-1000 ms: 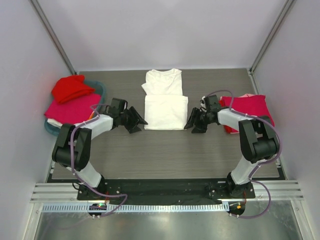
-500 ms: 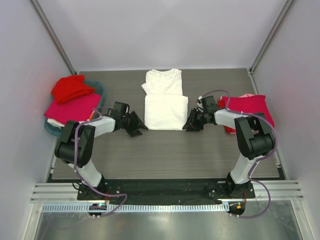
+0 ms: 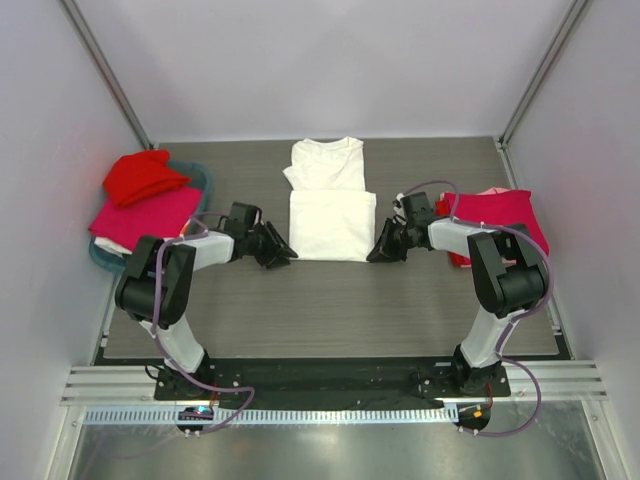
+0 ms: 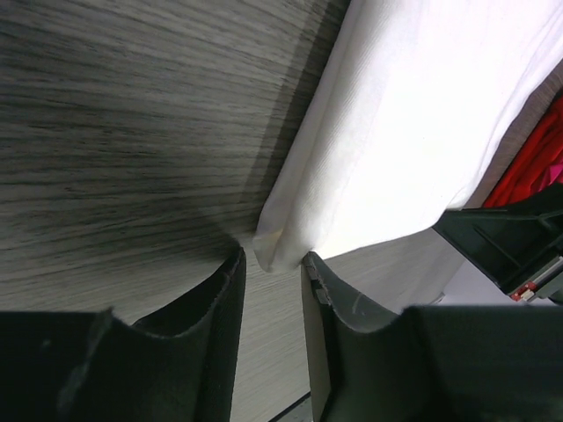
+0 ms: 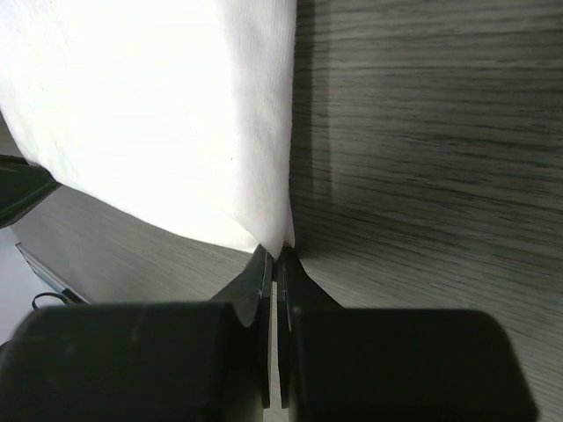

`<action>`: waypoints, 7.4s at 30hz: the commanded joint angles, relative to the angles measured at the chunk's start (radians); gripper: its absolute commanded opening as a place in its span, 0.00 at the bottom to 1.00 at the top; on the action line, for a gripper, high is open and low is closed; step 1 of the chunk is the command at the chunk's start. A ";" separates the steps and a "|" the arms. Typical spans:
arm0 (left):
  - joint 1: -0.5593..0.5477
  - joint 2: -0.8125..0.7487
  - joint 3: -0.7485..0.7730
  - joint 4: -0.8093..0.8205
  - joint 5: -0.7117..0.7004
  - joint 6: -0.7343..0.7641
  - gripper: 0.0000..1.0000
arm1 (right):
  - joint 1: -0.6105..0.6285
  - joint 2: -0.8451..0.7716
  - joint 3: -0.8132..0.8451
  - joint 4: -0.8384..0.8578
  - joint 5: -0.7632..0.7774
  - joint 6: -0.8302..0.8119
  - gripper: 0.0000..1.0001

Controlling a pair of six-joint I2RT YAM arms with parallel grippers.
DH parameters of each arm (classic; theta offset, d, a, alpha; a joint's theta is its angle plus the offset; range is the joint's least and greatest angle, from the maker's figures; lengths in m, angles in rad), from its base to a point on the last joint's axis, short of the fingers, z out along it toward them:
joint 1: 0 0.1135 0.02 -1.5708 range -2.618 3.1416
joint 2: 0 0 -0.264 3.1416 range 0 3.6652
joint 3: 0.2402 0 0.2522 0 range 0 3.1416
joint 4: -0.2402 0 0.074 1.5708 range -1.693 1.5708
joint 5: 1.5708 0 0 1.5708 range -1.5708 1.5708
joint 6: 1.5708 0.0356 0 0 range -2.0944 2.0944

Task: Fold and stack the t-shirts
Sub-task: Fold the tshirt, then neatly place the folded tshirt to the corner

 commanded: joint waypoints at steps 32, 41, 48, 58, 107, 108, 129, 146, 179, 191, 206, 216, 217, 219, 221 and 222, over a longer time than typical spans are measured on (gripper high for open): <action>-0.142 -0.893 -0.375 -0.296 0.000 -0.116 0.00 | 0.039 -0.843 -0.229 -0.363 0.020 0.037 0.01; -0.145 -1.017 -0.321 -0.392 0.016 -0.189 0.00 | 0.041 -0.939 -0.164 -0.462 0.088 0.037 0.01; -0.139 -0.902 -0.206 -0.347 -0.023 -0.193 0.00 | 0.041 -0.792 -0.034 -0.463 0.169 -0.007 0.01; -0.093 -0.672 -0.013 -0.327 -0.050 -0.128 0.00 | 0.035 -0.545 0.150 -0.440 0.266 -0.046 0.01; 0.129 0.367 0.735 -0.151 -0.004 0.006 0.77 | -0.117 0.368 0.856 -0.214 0.079 -0.083 0.85; 0.134 0.380 0.766 -0.155 0.008 0.019 0.78 | -0.125 0.355 0.813 -0.189 0.073 -0.075 0.87; 0.091 0.358 0.587 -0.005 -0.046 0.166 0.69 | -0.136 0.406 0.586 0.112 -0.139 -0.070 0.72; 0.057 0.520 0.759 -0.045 -0.082 0.130 0.35 | -0.077 0.537 0.727 0.024 -0.033 -0.106 0.47; -0.246 0.011 0.516 0.234 -0.093 0.004 0.00 | -0.361 -0.363 0.348 -0.123 -0.021 -0.046 0.01; -0.602 0.123 0.778 0.269 -0.271 0.047 0.00 | -0.849 -0.508 0.400 -0.422 0.023 -0.018 0.01; -0.765 0.459 1.116 0.346 -0.317 0.044 0.00 | -1.107 -0.396 0.552 -0.473 0.204 -0.038 0.01; -0.766 0.608 1.262 0.406 -0.326 0.056 0.00 | -1.124 -0.276 0.615 -0.445 0.214 -0.028 0.01; -0.763 0.611 1.266 0.411 -0.335 0.056 0.00 | -1.124 -0.264 0.610 -0.440 0.214 -0.027 0.01; -0.759 0.620 1.283 0.414 -0.345 0.065 0.00 | -1.124 -0.255 0.612 -0.425 0.211 -0.021 0.01; -0.753 0.629 1.305 0.414 -0.348 0.062 0.00 | -1.124 -0.241 0.612 -0.414 0.211 -0.018 0.01; -0.745 0.641 1.312 0.418 -0.346 0.047 0.00 | -1.124 -0.235 0.615 -0.410 0.208 -0.012 0.01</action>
